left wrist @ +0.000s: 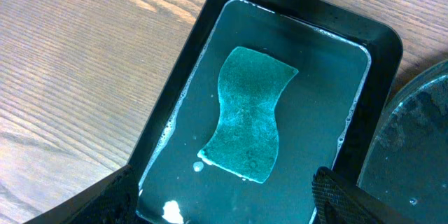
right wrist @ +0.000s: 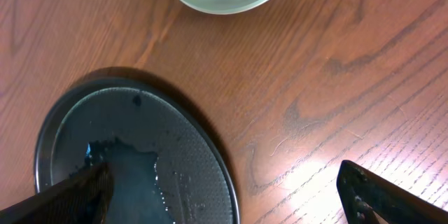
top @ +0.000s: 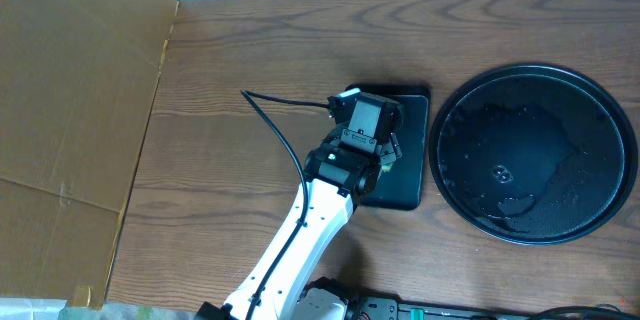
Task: Clean dirty plates on tray and stack at the side
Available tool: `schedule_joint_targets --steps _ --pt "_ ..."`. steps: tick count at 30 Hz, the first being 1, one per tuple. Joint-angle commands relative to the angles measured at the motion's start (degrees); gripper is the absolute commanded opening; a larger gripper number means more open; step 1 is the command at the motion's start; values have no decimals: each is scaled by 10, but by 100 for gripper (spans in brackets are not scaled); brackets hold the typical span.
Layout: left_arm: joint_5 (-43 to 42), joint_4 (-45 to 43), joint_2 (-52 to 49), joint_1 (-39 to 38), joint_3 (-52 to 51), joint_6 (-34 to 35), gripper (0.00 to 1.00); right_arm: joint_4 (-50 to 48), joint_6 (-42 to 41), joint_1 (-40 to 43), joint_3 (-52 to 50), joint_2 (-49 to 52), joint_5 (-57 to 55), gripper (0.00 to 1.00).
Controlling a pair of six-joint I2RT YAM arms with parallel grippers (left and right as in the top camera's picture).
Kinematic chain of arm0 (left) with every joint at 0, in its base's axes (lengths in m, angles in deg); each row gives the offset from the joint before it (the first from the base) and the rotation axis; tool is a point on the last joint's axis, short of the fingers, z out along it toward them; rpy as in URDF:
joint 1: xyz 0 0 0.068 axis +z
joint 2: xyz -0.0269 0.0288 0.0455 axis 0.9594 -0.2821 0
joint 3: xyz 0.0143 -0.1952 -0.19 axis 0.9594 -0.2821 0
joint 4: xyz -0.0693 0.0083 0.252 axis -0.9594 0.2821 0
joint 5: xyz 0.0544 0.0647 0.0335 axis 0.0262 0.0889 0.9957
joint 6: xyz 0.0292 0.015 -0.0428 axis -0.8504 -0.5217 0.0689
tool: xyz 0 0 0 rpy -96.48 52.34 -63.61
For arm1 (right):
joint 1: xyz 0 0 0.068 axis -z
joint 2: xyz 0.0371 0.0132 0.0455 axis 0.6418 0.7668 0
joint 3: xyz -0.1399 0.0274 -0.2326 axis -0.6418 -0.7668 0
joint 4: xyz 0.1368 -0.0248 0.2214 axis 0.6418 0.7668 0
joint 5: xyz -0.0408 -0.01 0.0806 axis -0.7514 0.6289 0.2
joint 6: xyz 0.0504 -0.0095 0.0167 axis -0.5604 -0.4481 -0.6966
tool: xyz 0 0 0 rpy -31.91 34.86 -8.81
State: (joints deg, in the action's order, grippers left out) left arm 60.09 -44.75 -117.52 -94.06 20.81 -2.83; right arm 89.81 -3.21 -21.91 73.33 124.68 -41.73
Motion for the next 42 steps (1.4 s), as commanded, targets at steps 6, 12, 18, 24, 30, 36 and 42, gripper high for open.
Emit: schedule_joint_targets --steps 6,12,18,24,30,36,42 --pt "5 2 -3 3 4 -5 80 2 7 -5 -1 -2 -1 99" --pt "5 2 -3 3 4 -5 80 2 7 -5 -1 -2 -1 99" --pt "5 2 -3 3 4 -5 80 7 9 -5 -1 -6 -5 99" --pt "5 2 -3 3 4 -5 80 -24 9 -38 -45 -97 -45 99" --pt "5 2 -3 3 4 -5 80 -185 71 -122 -197 -255 -25 99" --pt "5 2 -3 3 4 -5 80 -276 113 -163 -348 -390 -22 99" --pt "5 2 -3 3 4 -5 80 -352 113 -164 -455 -508 6 99"
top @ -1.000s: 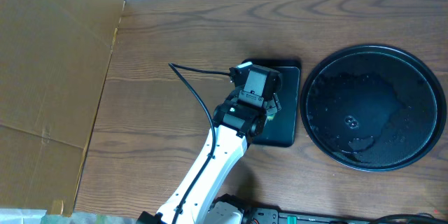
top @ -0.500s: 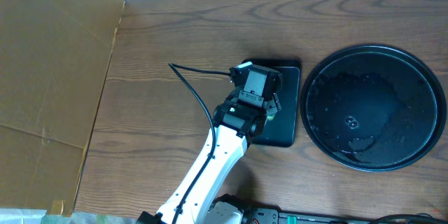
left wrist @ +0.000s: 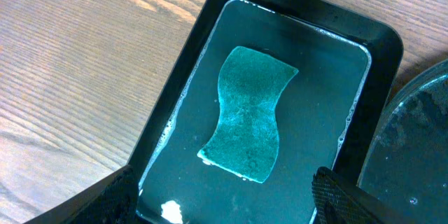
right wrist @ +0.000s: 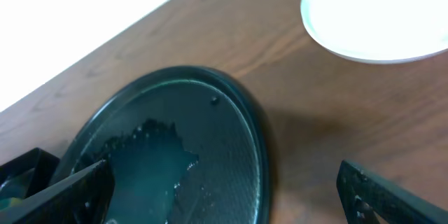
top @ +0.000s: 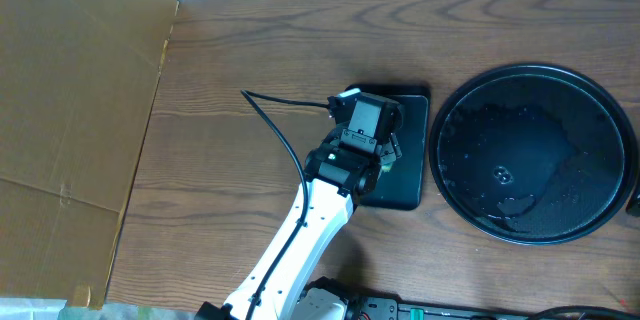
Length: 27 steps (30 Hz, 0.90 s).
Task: Clean dirty plates on tray and stack at the side
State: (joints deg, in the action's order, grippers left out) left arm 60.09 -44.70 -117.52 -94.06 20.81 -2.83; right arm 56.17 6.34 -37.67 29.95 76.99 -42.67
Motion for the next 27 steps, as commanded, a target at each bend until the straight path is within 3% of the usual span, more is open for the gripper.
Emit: schedule_joint_targets --steps 1,8,18,27 --pt "5 2 -3 3 4 -5 80 -38 18 -8 -38 -48 17 99" --pt "5 2 -3 3 4 -5 80 -125 92 -30 -115 -111 17 99" --pt "5 2 -3 3 4 -5 80 -160 108 -30 -128 -150 -20 99" --pt "5 2 -3 3 4 -5 80 -261 233 -30 -134 -150 7 99"
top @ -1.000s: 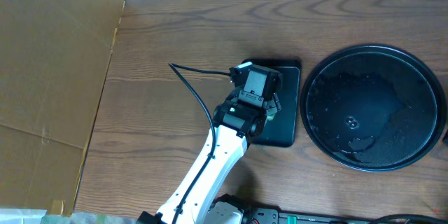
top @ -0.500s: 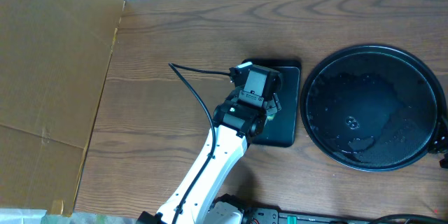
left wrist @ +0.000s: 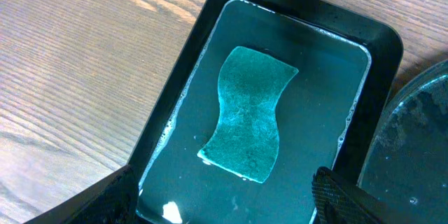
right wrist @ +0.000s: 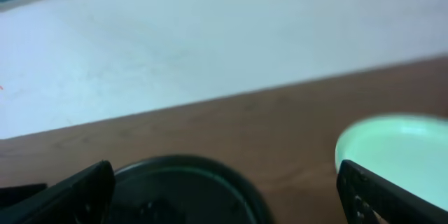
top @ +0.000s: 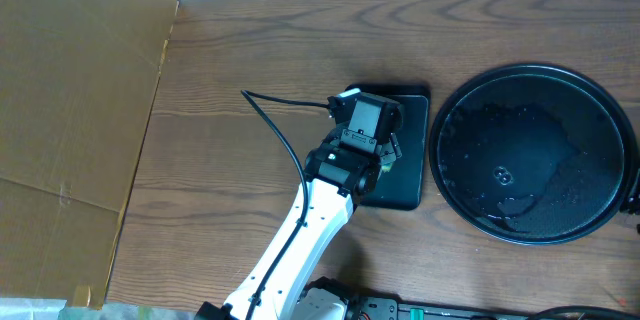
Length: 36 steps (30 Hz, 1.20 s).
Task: Clean dirty plates on tray and stack at the side
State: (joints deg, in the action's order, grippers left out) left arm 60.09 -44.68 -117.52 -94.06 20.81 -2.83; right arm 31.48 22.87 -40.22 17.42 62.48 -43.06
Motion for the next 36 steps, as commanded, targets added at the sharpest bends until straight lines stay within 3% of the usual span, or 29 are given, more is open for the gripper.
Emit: schedule_joint_targets --steps 1,13,17,23,36 --pt "5 2 -3 3 4 -5 80 -22 76 -5 -12 -4 14 99" --pt "5 2 -3 3 4 -5 80 -19 103 -5 -30 -4 14 99" --pt "5 1 -3 3 4 -5 80 37 132 -5 -30 -4 14 99" --pt "5 2 -3 3 4 -5 80 37 193 -5 -30 -4 12 99" --pt "5 2 -3 3 4 -5 80 36 194 -5 -30 -4 10 99"
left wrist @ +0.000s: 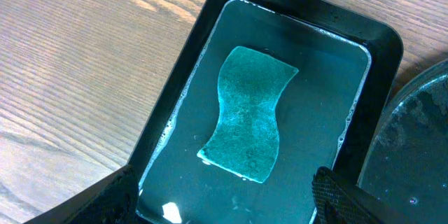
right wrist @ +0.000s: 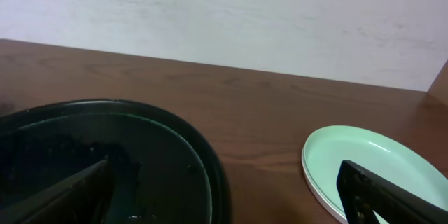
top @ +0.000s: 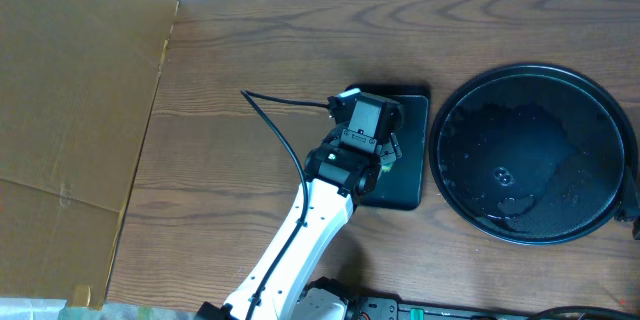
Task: Clean dirty plates on tray and stack at the side
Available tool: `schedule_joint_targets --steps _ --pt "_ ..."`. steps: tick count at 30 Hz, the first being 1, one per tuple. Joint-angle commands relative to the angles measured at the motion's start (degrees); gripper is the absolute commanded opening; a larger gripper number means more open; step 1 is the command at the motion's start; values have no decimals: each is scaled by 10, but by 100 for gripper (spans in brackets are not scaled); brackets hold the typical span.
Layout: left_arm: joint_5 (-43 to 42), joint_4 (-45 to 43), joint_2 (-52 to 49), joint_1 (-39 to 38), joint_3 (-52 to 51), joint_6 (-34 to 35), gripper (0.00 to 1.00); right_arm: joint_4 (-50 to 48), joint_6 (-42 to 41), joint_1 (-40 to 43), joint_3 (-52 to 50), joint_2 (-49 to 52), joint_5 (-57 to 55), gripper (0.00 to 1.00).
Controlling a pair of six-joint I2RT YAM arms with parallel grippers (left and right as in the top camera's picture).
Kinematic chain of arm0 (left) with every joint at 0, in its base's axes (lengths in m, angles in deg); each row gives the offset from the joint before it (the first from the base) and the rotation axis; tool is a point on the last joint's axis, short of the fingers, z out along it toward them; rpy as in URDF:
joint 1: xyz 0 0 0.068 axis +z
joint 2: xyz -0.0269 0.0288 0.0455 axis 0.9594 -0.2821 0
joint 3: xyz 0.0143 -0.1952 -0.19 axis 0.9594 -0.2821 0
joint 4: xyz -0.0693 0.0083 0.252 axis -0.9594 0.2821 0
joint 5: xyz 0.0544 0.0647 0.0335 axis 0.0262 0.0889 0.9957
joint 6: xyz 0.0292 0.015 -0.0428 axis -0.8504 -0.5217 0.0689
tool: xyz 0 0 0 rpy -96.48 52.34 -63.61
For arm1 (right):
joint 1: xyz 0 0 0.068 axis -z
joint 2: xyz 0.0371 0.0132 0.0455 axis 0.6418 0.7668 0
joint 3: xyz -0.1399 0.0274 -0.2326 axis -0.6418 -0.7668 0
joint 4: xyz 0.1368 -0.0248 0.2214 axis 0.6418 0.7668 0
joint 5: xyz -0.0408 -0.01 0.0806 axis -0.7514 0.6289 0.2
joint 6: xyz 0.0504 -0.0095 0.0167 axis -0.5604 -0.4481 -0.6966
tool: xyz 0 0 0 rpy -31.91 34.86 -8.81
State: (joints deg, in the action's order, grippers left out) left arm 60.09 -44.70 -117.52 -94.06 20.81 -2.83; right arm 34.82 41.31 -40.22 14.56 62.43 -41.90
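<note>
A teal sponge (left wrist: 248,112) lies in shallow water in a small black rectangular tray (left wrist: 381,38). My left gripper (left wrist: 224,199) hangs open above that tray's near end, with nothing between its fingers. To the right sits the wet round black tray (top: 445,160), with no plate on it. A pale green plate (right wrist: 371,164) rests on the table beside the round tray (right wrist: 203,157), outside the overhead view. My right gripper (right wrist: 224,206) is open and empty, low between the round tray and the plate. Only its tip (top: 632,205) shows at the overhead's right edge.
A large cardboard sheet (top: 70,90) covers the table's left side. A black cable (top: 280,135) runs to the left wrist. A white wall (right wrist: 224,14) stands behind the wooden table's far edge.
The right wrist view was blurred and aimed at the wall; now it is steady and lower, showing the round tray at left and the green plate at right. The left arm has not moved.
My left gripper stayed open over the sponge tray throughout. The right wrist first looked straight down on the round tray with the plate beyond it. It then showed both from a slant, then mostly the wall. Now it looks level across the table.
</note>
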Motion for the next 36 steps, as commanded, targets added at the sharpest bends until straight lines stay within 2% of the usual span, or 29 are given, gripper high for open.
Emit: schedule_joint_targets --steps 1,25,32,36 --pt "5 2 -3 3 4 -5 80 3 10 -5 -1 -4 -2 99" --pt "7 17 -3 3 4 -8 80 2 10 -5 -1 -4 -2 99" --pt "-14 24 -8 2 -1 -29 80 2 10 -5 -1 -4 -2 99" --pt "-14 32 22 3 -23 -79 80 2 10 -5 -1 -4 -2 99"
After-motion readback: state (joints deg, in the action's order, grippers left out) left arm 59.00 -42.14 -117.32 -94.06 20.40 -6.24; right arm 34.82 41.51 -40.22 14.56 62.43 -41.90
